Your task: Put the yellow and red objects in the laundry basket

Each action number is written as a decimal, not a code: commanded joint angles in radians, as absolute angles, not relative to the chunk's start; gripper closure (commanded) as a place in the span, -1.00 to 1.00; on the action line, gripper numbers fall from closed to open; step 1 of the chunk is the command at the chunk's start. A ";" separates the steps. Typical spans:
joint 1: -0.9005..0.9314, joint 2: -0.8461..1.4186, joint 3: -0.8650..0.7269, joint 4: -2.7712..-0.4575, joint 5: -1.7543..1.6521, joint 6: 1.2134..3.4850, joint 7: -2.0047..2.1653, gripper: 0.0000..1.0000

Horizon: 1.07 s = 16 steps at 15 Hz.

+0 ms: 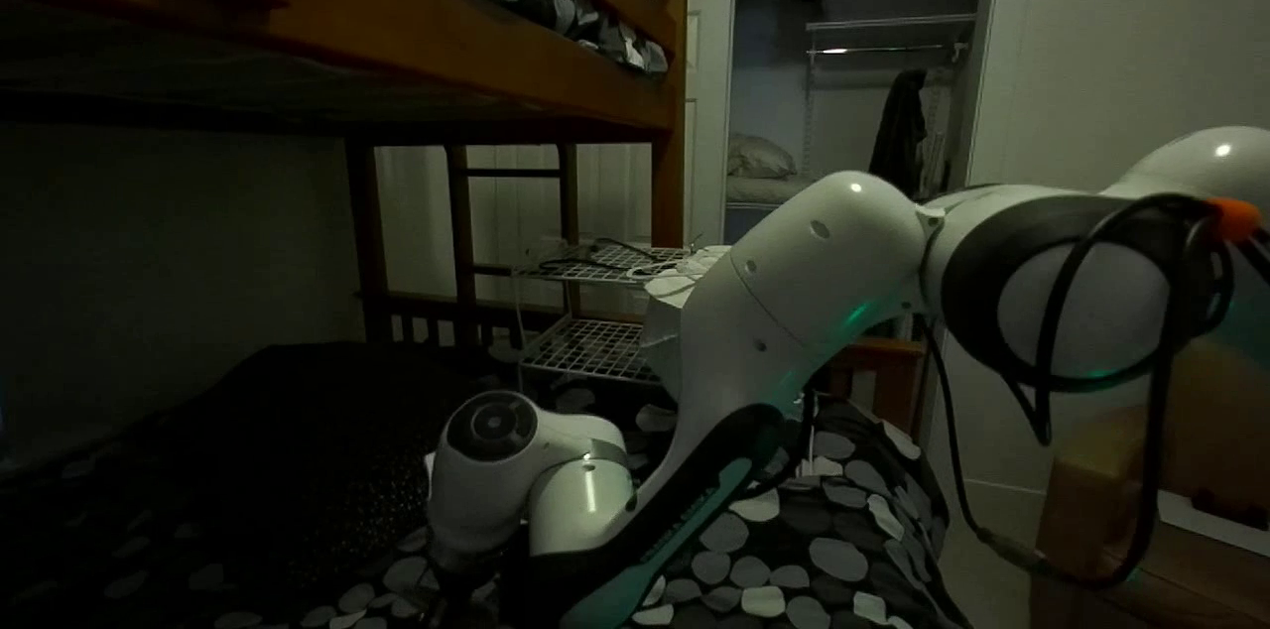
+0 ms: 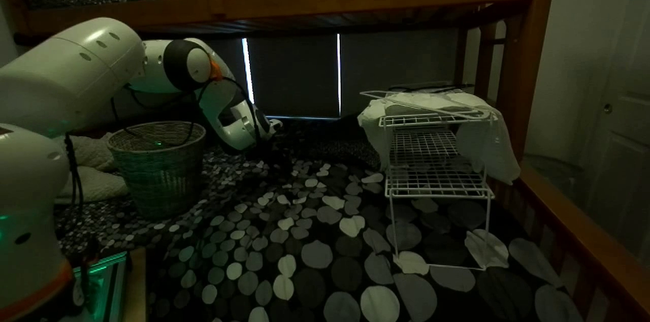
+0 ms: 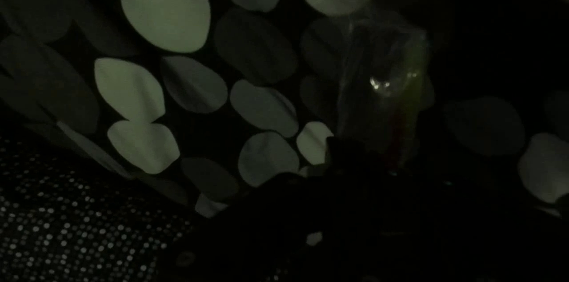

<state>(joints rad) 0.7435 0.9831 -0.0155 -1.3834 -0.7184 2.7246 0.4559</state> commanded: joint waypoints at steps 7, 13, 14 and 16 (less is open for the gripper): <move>0.116 0.643 0.593 -1.915 -0.536 3.040 -0.166 0.95; -0.251 0.656 1.074 -2.149 -0.254 3.085 -0.588 0.95; -0.305 0.681 1.153 -2.165 -0.242 3.069 -0.630 0.95; -0.418 0.746 1.302 -2.189 -0.313 3.051 -0.654 0.95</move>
